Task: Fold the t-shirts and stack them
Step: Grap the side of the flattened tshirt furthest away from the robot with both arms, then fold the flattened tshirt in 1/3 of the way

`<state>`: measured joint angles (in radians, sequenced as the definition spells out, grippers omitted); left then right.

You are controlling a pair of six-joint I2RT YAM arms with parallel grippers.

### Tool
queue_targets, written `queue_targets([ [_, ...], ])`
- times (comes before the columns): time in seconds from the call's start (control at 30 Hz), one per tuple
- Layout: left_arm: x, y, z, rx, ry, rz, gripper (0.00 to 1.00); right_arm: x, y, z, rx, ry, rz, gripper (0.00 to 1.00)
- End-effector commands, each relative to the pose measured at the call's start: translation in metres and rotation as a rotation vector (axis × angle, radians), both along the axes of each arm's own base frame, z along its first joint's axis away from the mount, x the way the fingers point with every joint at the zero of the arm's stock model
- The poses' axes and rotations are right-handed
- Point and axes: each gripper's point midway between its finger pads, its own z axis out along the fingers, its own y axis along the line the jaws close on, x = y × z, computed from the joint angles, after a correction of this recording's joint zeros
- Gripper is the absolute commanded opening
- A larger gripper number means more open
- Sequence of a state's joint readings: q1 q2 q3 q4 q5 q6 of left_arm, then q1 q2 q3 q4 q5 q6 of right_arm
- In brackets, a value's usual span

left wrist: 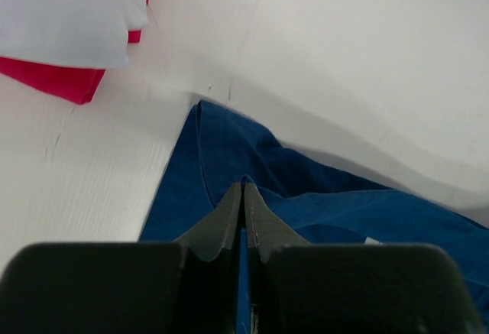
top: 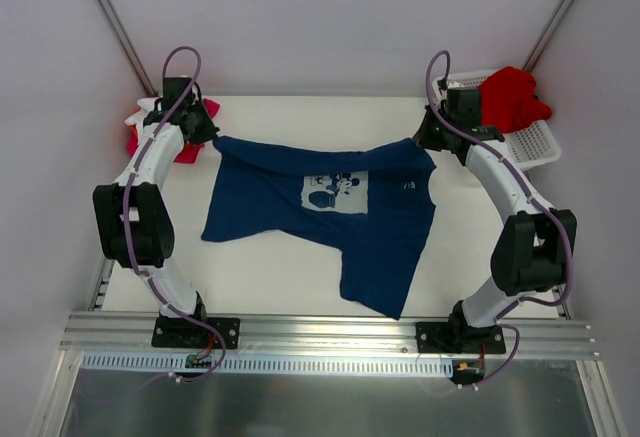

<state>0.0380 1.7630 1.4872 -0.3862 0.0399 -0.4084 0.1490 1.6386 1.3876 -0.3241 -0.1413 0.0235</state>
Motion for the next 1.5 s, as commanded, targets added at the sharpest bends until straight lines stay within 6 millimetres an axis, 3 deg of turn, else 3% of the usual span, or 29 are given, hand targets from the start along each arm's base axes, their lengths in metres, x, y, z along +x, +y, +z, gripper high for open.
queue_targets([
  [0.0, -0.011, -0.001, 0.023, 0.007, -0.056, 0.018, 0.00, -0.014, -0.001, 0.028, -0.011, -0.092, 0.004, 0.00],
  [0.2, -0.031, 0.001, 0.018, 0.007, -0.037, 0.034, 0.00, -0.040, -0.004, 0.027, -0.012, -0.096, -0.015, 0.00],
  [0.43, -0.050, 0.000, 0.001, 0.001, 0.004, 0.039, 0.00, -0.062, -0.006, 0.003, -0.015, -0.038, -0.019, 0.00],
  [1.27, -0.068, 0.004, -0.050, 0.027, 0.138, 0.051, 0.00, -0.110, 0.014, -0.054, -0.075, 0.131, 0.001, 0.00],
  [1.47, -0.075, 0.005, -0.060, 0.028, 0.172, 0.060, 0.00, -0.121, 0.002, -0.060, -0.129, 0.141, -0.060, 0.00],
])
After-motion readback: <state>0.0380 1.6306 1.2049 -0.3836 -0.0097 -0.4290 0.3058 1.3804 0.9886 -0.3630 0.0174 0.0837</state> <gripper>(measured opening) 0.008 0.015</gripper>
